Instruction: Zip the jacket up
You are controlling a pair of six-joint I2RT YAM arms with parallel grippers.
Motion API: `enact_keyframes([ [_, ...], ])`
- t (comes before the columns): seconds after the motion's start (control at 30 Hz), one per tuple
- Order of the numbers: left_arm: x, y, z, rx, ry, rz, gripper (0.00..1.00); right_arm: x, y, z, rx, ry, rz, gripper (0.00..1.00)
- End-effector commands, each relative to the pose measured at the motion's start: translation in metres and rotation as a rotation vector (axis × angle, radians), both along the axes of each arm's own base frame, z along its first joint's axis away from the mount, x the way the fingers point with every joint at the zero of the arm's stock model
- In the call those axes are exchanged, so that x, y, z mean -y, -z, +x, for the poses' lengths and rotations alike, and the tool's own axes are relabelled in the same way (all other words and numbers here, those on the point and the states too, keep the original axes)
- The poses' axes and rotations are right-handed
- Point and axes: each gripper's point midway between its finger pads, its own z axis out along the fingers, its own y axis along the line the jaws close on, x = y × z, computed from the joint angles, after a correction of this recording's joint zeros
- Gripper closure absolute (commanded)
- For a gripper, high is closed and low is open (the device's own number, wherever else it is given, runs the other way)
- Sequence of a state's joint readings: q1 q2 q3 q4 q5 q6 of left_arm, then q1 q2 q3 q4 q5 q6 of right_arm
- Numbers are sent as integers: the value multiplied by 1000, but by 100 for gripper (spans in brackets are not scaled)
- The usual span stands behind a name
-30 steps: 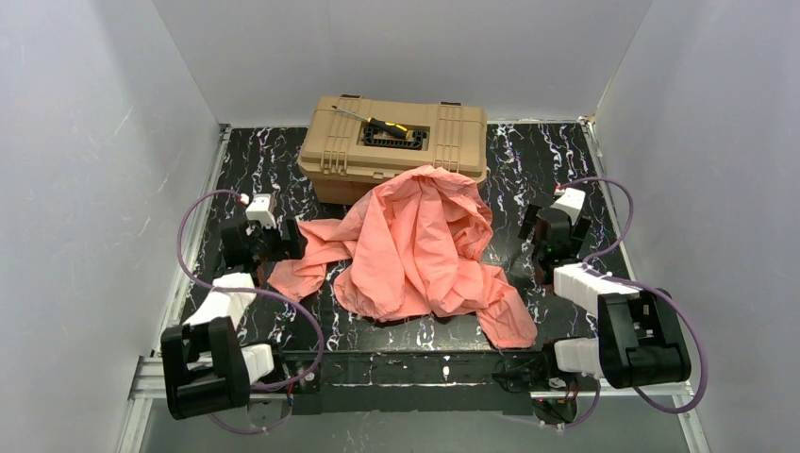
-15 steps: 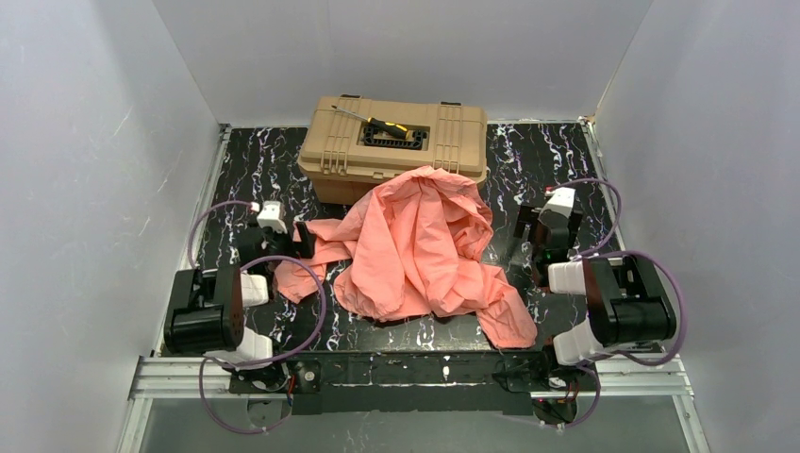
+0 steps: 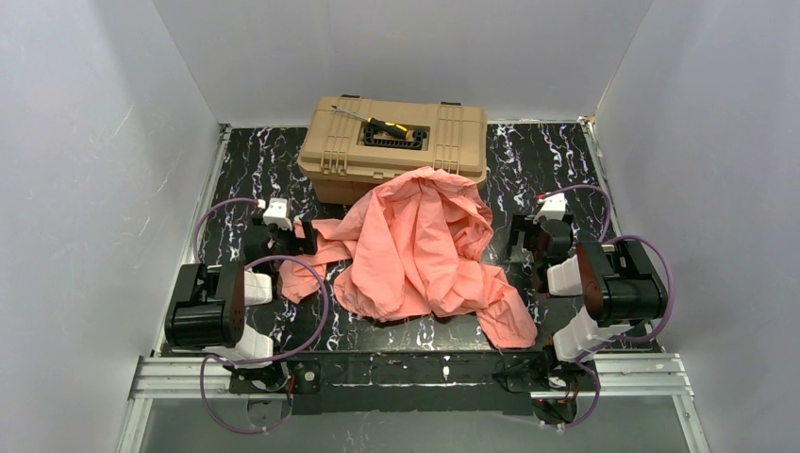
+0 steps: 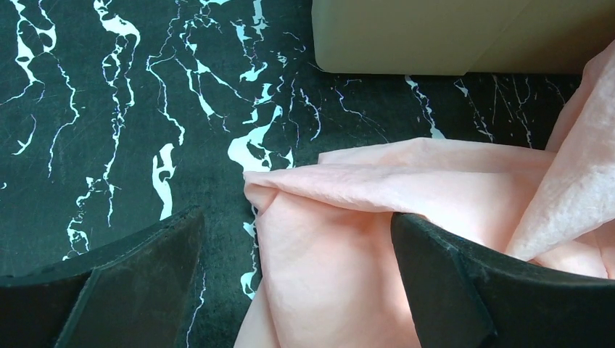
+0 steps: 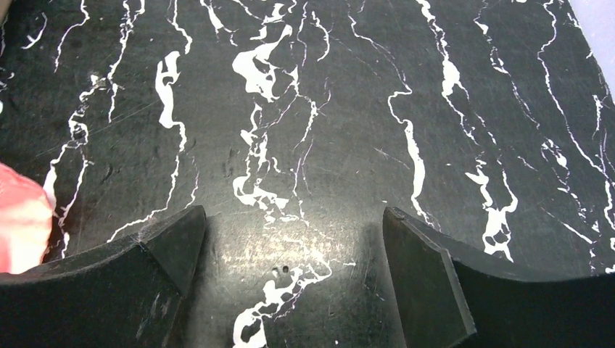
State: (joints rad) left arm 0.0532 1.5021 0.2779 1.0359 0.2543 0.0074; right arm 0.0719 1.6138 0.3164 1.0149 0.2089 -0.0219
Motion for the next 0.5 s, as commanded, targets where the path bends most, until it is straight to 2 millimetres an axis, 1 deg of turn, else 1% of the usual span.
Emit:
enact_keyframes([
  [0.0,-7,-9,5,28,-28,20,0,-2,-23,7,109,-26,-7,0],
  [0.47,-7,-8,6,19,-29,22,1,-2,-22,6,107,-26,-7,0],
])
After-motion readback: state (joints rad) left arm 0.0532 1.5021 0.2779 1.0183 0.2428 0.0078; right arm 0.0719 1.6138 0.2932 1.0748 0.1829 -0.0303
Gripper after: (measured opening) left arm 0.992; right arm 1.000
